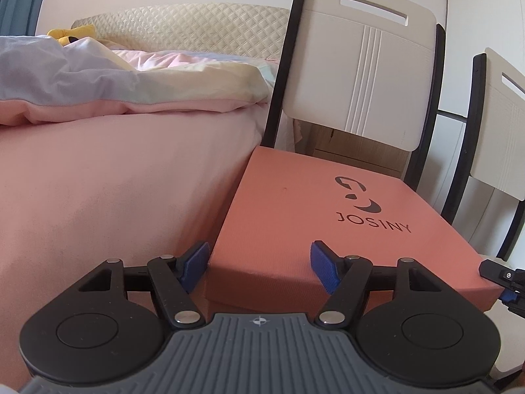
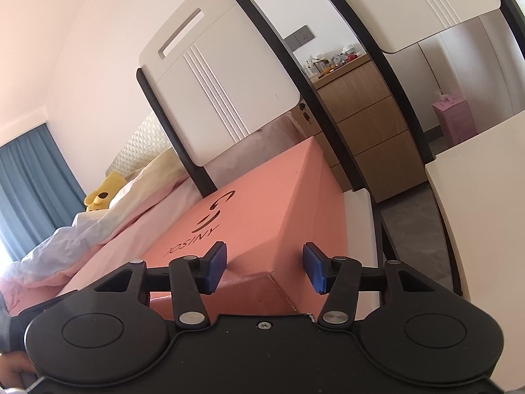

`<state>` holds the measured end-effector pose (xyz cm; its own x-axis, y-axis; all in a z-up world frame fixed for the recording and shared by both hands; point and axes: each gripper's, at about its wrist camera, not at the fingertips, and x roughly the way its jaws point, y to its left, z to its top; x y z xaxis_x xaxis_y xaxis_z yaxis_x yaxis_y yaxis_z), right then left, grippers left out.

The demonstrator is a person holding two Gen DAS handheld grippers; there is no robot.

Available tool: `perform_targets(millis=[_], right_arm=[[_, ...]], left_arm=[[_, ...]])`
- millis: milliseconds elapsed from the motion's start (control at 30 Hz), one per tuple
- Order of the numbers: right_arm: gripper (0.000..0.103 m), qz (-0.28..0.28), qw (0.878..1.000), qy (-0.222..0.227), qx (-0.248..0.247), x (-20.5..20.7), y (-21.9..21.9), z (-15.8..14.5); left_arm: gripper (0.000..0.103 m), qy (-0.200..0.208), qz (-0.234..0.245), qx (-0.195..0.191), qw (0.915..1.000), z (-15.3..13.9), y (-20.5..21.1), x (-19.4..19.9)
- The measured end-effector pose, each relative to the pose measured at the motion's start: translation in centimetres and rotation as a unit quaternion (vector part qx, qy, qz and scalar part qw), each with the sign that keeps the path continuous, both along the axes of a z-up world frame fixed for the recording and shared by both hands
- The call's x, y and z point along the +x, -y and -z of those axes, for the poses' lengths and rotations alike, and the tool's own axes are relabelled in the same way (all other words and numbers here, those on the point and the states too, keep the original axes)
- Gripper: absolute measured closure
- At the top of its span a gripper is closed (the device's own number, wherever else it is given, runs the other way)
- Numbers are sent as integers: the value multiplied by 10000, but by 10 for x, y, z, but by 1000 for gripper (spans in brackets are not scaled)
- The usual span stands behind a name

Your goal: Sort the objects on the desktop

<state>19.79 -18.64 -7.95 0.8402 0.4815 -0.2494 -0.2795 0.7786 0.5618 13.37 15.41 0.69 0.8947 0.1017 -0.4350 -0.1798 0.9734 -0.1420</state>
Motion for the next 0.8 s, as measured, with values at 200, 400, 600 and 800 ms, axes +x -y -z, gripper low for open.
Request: perform_targets(millis=[200,400,600,800], right_arm=[[49,-74,10000,-22,2,1,1,0],[49,-244,9997,-29,-92,-4,-4,-3],[49,-312,9991,32,-277,-8,-9,-8],[49,-138,9969,243,-735,-19,-9,-22]], left_arm=[[30,53,-85,-11,9999,1,3,-2],[30,125,-254,396,9988,0,11,-6],[26,103,-265,396,9988,-2,9,-6],[17,276,-176,587,9977,-8,19,-19]])
